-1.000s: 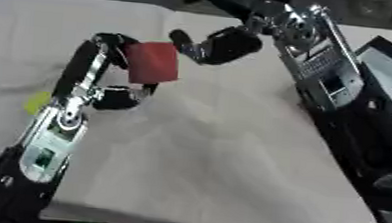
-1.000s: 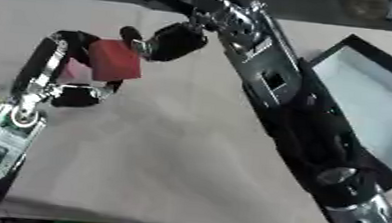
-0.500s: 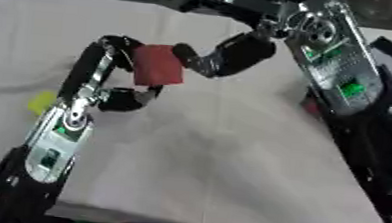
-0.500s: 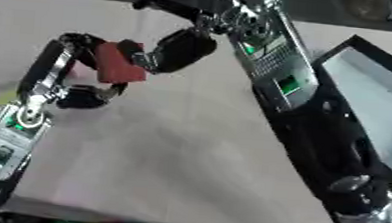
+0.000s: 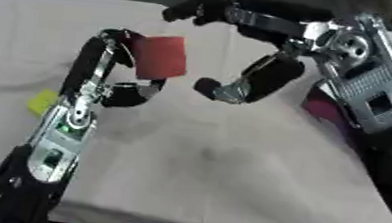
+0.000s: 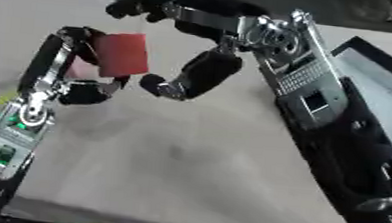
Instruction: Pick up the objects with one hand, pass them to the other hand, and then place them into the box on the other side of the table.
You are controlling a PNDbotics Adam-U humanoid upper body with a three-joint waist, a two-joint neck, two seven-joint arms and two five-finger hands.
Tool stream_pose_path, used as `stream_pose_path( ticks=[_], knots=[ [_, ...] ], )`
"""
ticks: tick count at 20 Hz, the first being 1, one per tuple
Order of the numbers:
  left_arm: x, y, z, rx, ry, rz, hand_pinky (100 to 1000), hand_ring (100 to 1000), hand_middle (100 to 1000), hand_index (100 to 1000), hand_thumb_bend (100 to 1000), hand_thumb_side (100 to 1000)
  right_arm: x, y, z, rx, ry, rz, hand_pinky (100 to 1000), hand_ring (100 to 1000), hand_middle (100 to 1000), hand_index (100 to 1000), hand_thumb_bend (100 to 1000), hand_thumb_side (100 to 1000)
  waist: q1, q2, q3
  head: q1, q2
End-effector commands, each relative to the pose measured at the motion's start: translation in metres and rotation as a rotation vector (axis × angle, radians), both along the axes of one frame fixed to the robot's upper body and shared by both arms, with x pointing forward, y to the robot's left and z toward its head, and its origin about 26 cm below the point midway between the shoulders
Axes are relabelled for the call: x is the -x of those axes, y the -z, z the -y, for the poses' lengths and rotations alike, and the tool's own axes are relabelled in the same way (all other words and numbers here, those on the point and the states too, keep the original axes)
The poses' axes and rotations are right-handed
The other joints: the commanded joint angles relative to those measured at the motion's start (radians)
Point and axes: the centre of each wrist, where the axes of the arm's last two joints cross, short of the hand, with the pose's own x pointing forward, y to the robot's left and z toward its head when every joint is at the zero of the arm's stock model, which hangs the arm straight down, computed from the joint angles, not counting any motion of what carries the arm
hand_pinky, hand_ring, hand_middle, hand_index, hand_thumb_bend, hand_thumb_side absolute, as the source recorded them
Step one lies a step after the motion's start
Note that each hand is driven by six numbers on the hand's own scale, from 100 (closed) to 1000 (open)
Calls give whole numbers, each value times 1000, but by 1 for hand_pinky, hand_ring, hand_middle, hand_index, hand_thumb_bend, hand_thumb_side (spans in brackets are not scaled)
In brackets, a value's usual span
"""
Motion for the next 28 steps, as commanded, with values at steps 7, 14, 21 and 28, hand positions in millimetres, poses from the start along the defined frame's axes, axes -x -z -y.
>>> stream_pose_path(
  ticks=[7, 14, 21, 28],
  knots=[
    [8, -14, 9, 14, 55, 23, 557, 447, 454, 590, 270, 100, 3, 2, 1, 16, 52, 83, 958, 1000, 932, 978, 266, 100, -9, 1, 0, -18, 13],
    [10, -16, 15, 13, 106, 15, 545, 439, 444, 586, 277, 100, 3, 5, -2, -30, 103, 154, 955, 1000, 929, 981, 309, 100, -9, 7, 2, -19, 15],
    [12, -16, 20, 39, 153, 2, 532, 426, 435, 578, 287, 100, 3, 8, -6, -58, 136, 206, 954, 1000, 926, 979, 339, 100, -9, 10, 5, -21, 13],
    [12, -17, 24, 67, 171, -8, 523, 421, 432, 572, 296, 100, 1, 12, -8, -54, 138, 202, 954, 1000, 926, 974, 320, 100, -9, 14, 7, -24, 11]
  ],
)
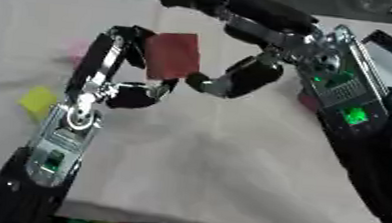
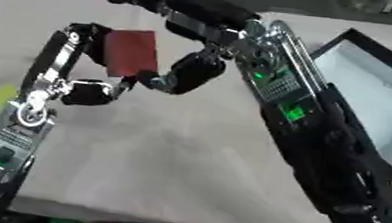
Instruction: Pick up the objects with one hand, pass them to the other hand, and then place them into the box on the other side of the table.
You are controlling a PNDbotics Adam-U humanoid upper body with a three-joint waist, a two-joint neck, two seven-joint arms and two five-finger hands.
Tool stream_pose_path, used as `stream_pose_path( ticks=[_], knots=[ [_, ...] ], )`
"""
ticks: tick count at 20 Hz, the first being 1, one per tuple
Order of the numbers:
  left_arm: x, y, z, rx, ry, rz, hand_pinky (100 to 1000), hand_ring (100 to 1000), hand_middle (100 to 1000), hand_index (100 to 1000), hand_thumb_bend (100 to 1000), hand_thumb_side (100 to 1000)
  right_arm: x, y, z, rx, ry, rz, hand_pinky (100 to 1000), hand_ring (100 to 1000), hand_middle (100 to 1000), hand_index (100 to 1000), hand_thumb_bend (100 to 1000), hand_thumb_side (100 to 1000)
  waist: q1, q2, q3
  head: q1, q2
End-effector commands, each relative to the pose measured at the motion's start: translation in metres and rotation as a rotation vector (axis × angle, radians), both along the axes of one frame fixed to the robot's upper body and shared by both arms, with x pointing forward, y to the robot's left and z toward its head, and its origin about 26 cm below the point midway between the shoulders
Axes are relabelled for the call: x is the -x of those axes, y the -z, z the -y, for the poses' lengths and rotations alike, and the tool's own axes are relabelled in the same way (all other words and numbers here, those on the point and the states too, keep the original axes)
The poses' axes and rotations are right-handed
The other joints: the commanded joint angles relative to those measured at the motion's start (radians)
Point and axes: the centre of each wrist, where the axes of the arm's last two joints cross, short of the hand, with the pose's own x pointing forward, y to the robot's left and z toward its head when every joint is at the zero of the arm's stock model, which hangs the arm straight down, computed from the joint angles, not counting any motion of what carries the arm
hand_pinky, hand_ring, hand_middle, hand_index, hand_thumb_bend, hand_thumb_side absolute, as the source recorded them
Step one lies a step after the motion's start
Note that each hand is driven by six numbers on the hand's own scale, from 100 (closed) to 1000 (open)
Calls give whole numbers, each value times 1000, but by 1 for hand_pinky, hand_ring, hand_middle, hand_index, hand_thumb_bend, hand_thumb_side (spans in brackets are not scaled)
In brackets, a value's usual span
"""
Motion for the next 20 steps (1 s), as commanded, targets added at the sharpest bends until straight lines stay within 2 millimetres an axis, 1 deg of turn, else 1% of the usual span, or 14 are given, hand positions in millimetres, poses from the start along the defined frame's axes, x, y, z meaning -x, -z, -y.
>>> stream_pose_path(
  ticks=[1, 4, 5, 10, 18, 20],
  knots=[
    [2, -11, 4, 13, 19, 32, 523, 421, 432, 572, 296, 100, 1, -5, -1, -6, 1, 22, 954, 1000, 926, 974, 320, 100, -9, 4, 2, -4, 0],
    [2, -11, 4, 14, 19, 32, 523, 421, 432, 572, 296, 100, 1, -5, -1, -6, 1, 21, 954, 1000, 926, 974, 320, 100, -9, 4, 2, -4, 0],
    [2, -11, 4, 19, 16, 32, 512, 414, 428, 568, 307, 100, 1, -4, -1, -3, 0, 19, 955, 1000, 927, 971, 299, 100, -10, 4, 3, -3, -1],
    [3, -13, 6, 48, 4, 38, 508, 411, 426, 566, 309, 100, 0, -2, -2, 13, -7, 2, 956, 1000, 927, 970, 288, 100, -12, 7, 5, -1, -4],
    [7, -17, 10, 74, 42, 45, 505, 410, 427, 569, 304, 100, -4, 2, -3, 14, 13, -9, 955, 1000, 920, 957, 265, 100, -11, 11, 9, -3, -10],
    [7, -17, 9, 78, 41, 44, 503, 409, 427, 568, 305, 100, -4, 3, -3, 14, 16, -11, 955, 1000, 921, 958, 230, 100, -12, 12, 9, -2, -9]
  ],
)
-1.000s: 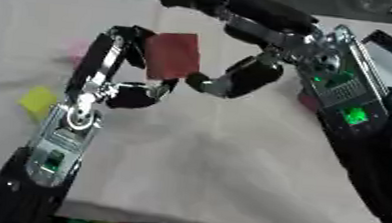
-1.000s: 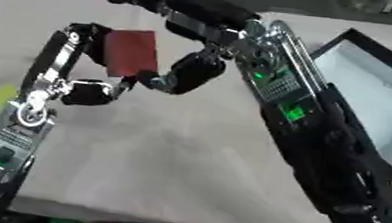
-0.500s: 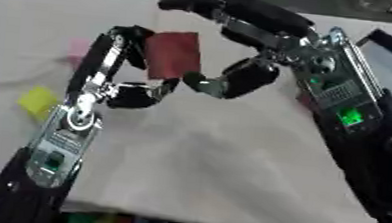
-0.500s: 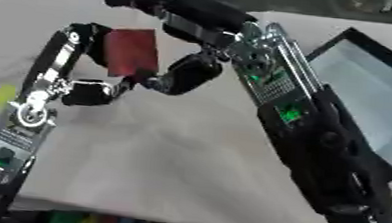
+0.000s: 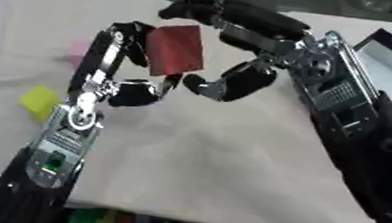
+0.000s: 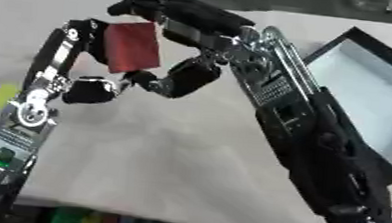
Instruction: Pick up the objects with one hand, pass them to the other hand, and then place them into the box on the other side of the table.
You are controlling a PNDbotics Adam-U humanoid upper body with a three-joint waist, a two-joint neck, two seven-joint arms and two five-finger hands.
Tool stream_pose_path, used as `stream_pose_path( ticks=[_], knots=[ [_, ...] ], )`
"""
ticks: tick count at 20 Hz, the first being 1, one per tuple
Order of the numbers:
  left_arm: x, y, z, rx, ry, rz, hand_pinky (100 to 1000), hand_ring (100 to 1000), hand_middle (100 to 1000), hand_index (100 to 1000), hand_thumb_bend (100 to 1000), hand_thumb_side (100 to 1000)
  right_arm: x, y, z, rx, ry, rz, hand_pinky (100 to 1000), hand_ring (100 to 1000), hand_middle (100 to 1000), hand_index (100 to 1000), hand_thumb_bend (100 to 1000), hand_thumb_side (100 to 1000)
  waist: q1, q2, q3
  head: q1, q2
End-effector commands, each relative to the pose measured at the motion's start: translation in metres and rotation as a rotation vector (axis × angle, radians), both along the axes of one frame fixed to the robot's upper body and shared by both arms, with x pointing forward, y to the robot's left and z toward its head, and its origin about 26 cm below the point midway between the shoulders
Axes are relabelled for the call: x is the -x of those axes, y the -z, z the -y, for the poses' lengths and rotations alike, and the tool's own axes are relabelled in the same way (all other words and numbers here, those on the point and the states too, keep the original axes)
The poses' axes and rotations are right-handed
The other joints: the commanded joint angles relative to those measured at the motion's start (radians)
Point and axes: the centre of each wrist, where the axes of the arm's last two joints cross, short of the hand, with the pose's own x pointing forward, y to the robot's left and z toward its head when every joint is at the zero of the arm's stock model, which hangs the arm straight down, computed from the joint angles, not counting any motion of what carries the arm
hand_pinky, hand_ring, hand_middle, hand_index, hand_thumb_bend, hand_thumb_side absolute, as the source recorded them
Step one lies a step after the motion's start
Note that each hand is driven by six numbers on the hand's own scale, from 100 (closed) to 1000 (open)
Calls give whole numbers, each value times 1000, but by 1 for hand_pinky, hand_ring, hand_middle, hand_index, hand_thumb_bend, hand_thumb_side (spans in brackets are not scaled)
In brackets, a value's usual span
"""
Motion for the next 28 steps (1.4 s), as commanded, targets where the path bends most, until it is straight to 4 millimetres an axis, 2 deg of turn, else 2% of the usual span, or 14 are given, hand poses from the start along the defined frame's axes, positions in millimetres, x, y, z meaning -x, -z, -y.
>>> stream_pose_path(
  ticks=[1, 12, 13, 14, 18, 22, 24, 28],
  knots=[
    [3, -12, 5, 18, 25, 38, 503, 409, 427, 568, 303, 100, 1, -5, -1, -8, 0, 22, 955, 1000, 920, 958, 258, 100, -12, 6, 2, 0, -8],
    [6, -14, 8, 27, 70, 37, 503, 410, 427, 569, 298, 100, -4, -2, -2, -25, 24, 13, 952, 1000, 876, 931, 210, 100, -12, 9, 6, -3, -10],
    [6, -14, 8, 27, 70, 37, 503, 410, 427, 569, 299, 100, -4, -2, -2, -26, 24, 12, 948, 1000, 836, 900, 174, 100, -12, 9, 6, -3, -10],
    [6, -14, 8, 27, 70, 36, 503, 410, 427, 569, 299, 100, -4, -2, -1, -36, 26, 9, 945, 1000, 804, 878, 178, 100, -13, 10, 6, -4, -10],
    [6, -14, 9, 30, 78, 36, 503, 410, 428, 570, 299, 100, -6, 0, -1, -59, 36, -4, 940, 1000, 755, 840, 155, 100, -13, 11, 7, -10, -10],
    [7, -12, 9, 30, 79, 31, 507, 414, 441, 585, 322, 100, -7, 1, 0, -103, 47, -16, 925, 967, 605, 714, 100, 100, -13, 10, 8, -12, -10],
    [6, -12, 9, 31, 77, 28, 502, 402, 427, 568, 320, 100, -7, 1, 0, -118, 51, -22, 921, 962, 605, 714, 121, 100, -14, 9, 9, -12, -11],
    [6, -12, 9, 47, 67, 27, 501, 404, 429, 571, 322, 100, -7, 3, -1, -104, 46, -20, 925, 980, 661, 768, 171, 100, -14, 9, 10, -11, -11]
  ],
)
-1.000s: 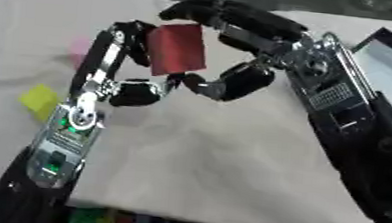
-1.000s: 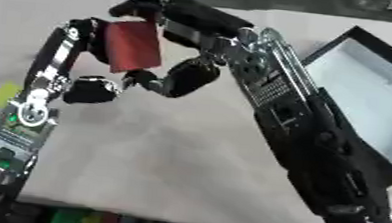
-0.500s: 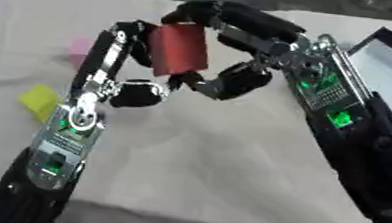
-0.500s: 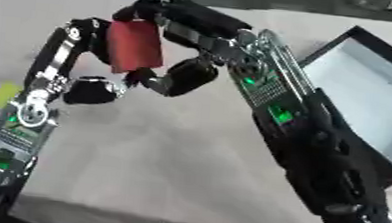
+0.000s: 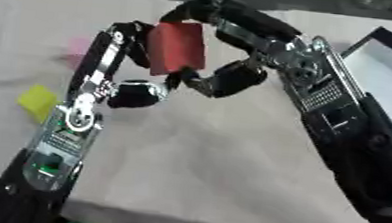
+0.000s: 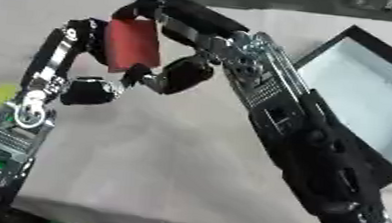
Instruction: Pick up the objects with one hand, pass them to the other hand, and then place them into the box on the other side of the table.
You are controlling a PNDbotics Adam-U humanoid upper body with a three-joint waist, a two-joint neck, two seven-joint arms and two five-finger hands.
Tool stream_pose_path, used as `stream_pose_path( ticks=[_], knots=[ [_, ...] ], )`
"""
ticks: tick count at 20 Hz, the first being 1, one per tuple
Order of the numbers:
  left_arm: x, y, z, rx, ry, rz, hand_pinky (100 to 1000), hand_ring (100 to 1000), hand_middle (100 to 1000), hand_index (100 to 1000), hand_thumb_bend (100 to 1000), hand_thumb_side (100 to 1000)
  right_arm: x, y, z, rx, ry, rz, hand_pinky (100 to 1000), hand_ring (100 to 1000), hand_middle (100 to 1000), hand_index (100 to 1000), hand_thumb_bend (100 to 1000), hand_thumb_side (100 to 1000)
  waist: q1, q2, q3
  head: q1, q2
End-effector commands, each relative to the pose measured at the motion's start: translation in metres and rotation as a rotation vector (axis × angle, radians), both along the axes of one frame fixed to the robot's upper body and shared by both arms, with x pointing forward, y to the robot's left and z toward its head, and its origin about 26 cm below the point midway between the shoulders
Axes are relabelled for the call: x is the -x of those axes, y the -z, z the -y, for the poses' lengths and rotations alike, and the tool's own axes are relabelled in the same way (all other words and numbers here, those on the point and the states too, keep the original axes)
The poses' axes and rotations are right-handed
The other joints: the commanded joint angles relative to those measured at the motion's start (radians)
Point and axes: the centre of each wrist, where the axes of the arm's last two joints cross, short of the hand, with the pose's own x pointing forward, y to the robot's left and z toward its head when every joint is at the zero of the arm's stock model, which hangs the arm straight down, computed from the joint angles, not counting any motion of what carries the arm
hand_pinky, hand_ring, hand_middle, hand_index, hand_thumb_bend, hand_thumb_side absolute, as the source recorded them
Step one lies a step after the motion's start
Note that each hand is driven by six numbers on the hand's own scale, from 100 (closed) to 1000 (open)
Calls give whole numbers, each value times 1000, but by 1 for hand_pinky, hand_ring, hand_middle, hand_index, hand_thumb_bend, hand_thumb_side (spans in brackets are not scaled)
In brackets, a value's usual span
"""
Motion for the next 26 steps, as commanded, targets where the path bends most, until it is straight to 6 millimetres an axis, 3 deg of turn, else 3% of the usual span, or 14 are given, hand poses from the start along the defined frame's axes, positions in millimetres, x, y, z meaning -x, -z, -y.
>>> stream_pose_path(
  ticks=[1, 4, 8, 15, 18, 22, 26],
  knots=[
    [4, -11, 4, 27, 18, 34, 501, 404, 429, 571, 323, 100, 0, -7, 1, 4, -1, 23, 925, 982, 669, 775, 173, 100, -12, 3, 0, 1, -10],
    [4, -12, 4, 35, 20, 37, 500, 404, 428, 571, 317, 100, -1, -6, 2, 30, -9, 22, 933, 1000, 734, 843, 195, 100, -12, 4, 0, 3, -10],
    [5, -14, 5, 49, 23, 40, 499, 403, 427, 570, 311, 100, -2, -4, 2, 68, -26, 17, 939, 1000, 755, 893, 184, 100, -13, 5, 1, 4, -10],
    [5, -15, 6, 69, 31, 45, 496, 402, 425, 569, 304, 100, -3, -4, 3, 87, -35, 13, 937, 1000, 737, 873, 194, 100, -13, 7, 3, 5, -13],
    [6, -16, 7, 75, 36, 46, 496, 402, 425, 568, 301, 100, -4, -3, 3, 82, -29, 13, 933, 1000, 692, 838, 203, 100, -13, 7, 3, 4, -16],
    [7, -17, 8, 86, 47, 52, 495, 402, 425, 568, 296, 100, -6, -3, 4, 51, -7, 8, 917, 943, 557, 716, 199, 100, -13, 6, 4, 2, -21],
    [8, -18, 8, 101, 58, 53, 494, 402, 427, 571, 307, 100, -6, -3, 4, -7, 25, 8, 903, 872, 468, 618, 126, 100, -13, 6, 4, -1, -23]
  ],
)
